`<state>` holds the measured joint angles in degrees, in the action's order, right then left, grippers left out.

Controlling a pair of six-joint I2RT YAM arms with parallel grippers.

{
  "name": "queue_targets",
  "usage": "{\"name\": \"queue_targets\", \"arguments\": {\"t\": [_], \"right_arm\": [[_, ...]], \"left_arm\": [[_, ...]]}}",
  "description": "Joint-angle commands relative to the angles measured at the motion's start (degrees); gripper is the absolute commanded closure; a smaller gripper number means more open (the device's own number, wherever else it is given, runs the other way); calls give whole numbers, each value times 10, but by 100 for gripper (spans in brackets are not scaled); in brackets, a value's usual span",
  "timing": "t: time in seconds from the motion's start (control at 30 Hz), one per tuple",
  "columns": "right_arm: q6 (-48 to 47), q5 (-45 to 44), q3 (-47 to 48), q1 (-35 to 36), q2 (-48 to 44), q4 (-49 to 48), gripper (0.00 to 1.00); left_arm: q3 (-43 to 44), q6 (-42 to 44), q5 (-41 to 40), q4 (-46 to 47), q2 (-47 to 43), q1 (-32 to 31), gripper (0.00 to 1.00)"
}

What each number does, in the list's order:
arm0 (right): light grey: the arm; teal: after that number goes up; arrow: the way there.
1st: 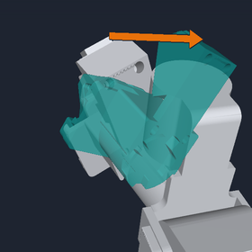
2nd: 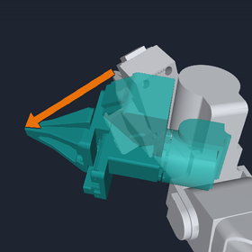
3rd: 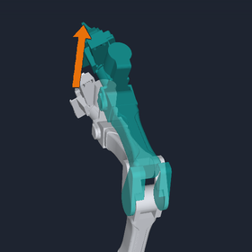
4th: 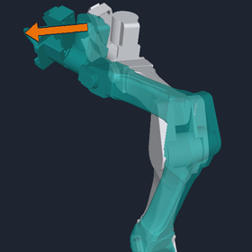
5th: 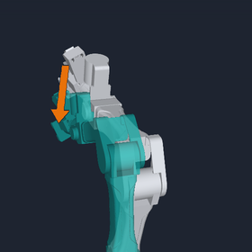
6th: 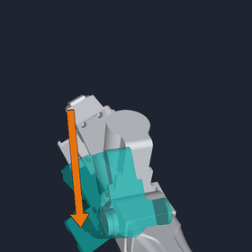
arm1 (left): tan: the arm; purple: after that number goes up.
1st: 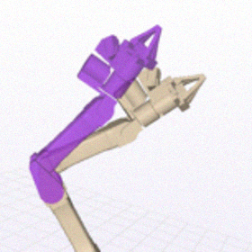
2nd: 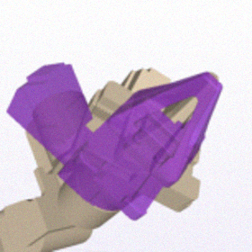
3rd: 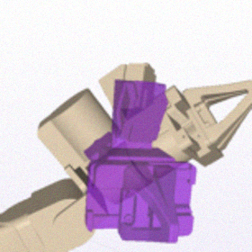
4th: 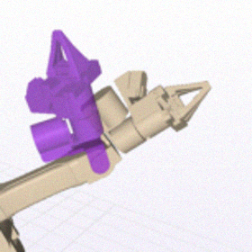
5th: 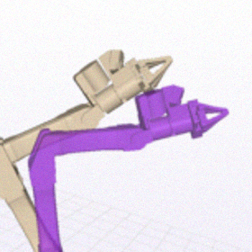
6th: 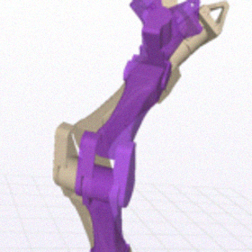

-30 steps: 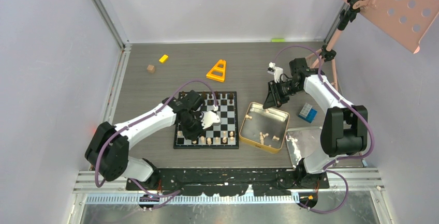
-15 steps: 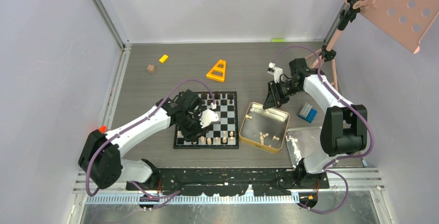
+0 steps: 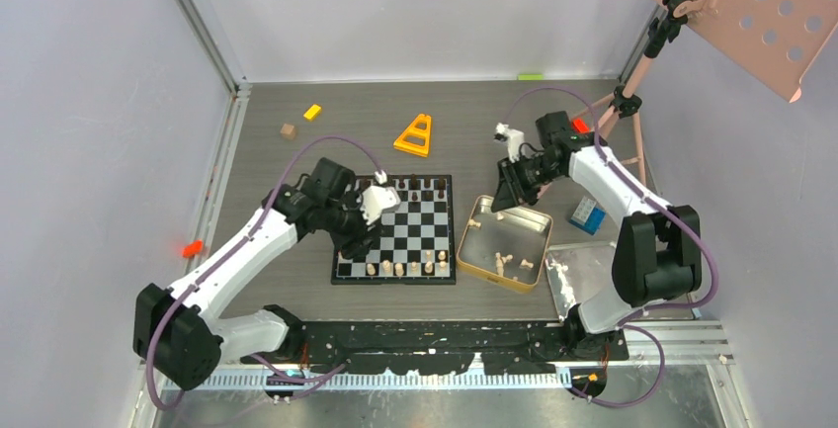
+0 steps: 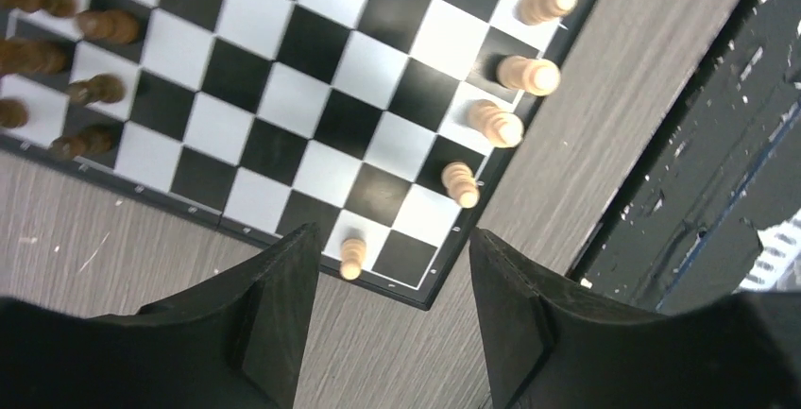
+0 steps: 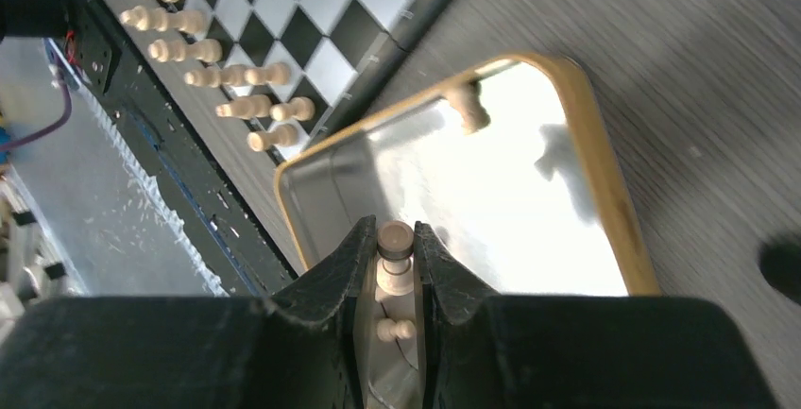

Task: Set up the chess pieces on the board
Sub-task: Place the chess piece on the chessboard.

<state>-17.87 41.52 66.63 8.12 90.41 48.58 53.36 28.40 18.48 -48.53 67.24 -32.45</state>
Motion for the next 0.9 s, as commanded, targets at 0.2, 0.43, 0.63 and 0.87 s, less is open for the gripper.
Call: {"name": "queue_targets", "arguments": {"t": [0.2, 0.43, 0.63, 0.87], "right_arm": [[5, -31, 6, 185, -41, -172, 96], [23, -12, 0, 261, 9, -335, 96], [82, -1, -47, 296, 57, -560, 94], [125, -5, -81, 333, 119, -690, 93]], "left_arm": [[49, -38, 77, 45, -15, 138, 34], [123, -72, 143, 14, 27, 225, 33], [160, -76, 173, -2, 54, 274, 33], [144, -79, 173, 11, 52, 292, 33]]}}
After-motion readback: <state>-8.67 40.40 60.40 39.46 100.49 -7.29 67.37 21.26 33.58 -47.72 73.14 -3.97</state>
